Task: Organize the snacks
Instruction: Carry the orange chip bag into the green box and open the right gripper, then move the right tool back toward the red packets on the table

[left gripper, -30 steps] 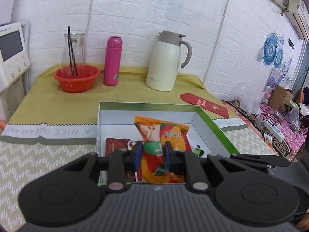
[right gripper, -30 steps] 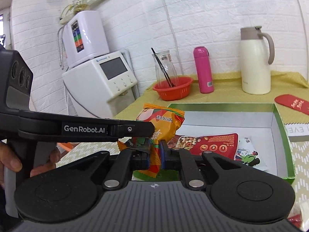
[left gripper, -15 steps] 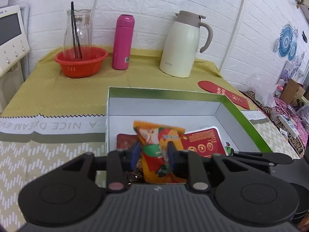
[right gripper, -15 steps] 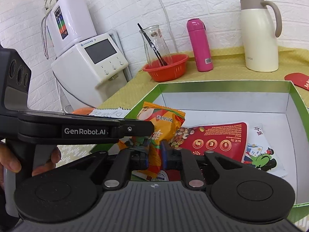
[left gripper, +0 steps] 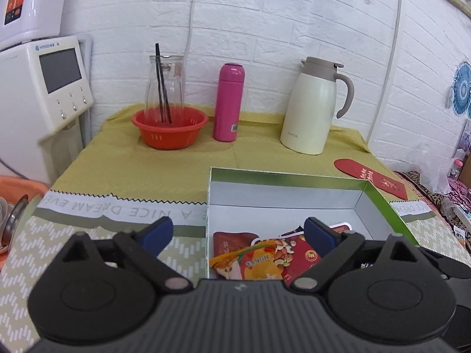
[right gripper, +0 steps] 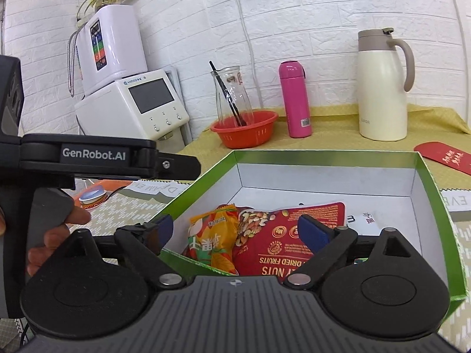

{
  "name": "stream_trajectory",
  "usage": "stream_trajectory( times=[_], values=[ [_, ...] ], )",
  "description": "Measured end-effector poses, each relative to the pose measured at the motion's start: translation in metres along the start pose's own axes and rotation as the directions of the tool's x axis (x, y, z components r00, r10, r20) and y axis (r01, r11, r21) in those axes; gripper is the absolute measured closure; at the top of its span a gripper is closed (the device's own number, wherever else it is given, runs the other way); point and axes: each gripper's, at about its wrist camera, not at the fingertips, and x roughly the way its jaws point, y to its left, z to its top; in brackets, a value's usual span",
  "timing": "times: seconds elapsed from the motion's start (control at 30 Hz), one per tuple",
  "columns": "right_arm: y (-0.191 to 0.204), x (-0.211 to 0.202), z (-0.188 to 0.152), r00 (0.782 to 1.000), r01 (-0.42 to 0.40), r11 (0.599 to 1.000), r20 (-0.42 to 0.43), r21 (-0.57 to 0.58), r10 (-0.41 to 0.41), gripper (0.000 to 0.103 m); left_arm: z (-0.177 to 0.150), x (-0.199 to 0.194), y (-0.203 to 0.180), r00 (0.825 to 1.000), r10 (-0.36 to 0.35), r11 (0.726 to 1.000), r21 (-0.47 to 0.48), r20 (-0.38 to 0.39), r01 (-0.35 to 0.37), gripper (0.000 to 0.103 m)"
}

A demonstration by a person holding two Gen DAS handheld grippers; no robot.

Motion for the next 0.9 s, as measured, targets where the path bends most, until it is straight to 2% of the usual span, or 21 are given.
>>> stream_trajectory(
  times=[0.37, 0.43, 0.53, 0.67, 0.8, 0.9],
  values=[
    [0.017, -0.039, 0.003, 1.0, 0.008, 1.0, 0.028, -0.005, -0.008, 0.0, -0.005, -0.044, -0.013, 0.999, 0.001, 1.0, 0.028, 0.038, -0.002, 0.009],
    [0.019, -0.048, 0.004, 1.0, 0.002, 1.0, 0.023, -0.005, -0.002, 0.0, -0.007, -0.056, -0.014, 0.999, -0.017, 1.0, 0.023, 0.037, 0.016, 0.009],
    [0.021, -0.068, 0.005, 1.0, 0.0, 1.0, 0.024, -0.015, 0.001, 0.0, -0.01, -0.075, -0.018, 0.998, -0.051, 0.998, 0.028, 0.031, 0.05, 0.009],
    [0.018, -0.103, 0.008, 0.998, 0.034, 0.999, 0.044, 0.001, -0.034, 0.0, -0.02, -0.105, -0.031, 0.997, -0.052, 0.996, 0.073, 0.05, 0.049, 0.009],
    [0.015, -0.143, 0.007, 0.997, 0.059, 0.998, 0.05, 0.015, -0.06, 0.0, -0.035, -0.127, -0.04, 0.992, -0.114, 0.99, 0.092, 0.055, 0.109, 0.009],
    [0.015, -0.174, 0.0, 0.995, 0.078, 0.997, 0.066, -0.016, -0.076, 0.0, -0.05, -0.138, -0.045, 0.984, -0.172, 0.982, 0.082, 0.047, 0.167, 0.009]
  ],
)
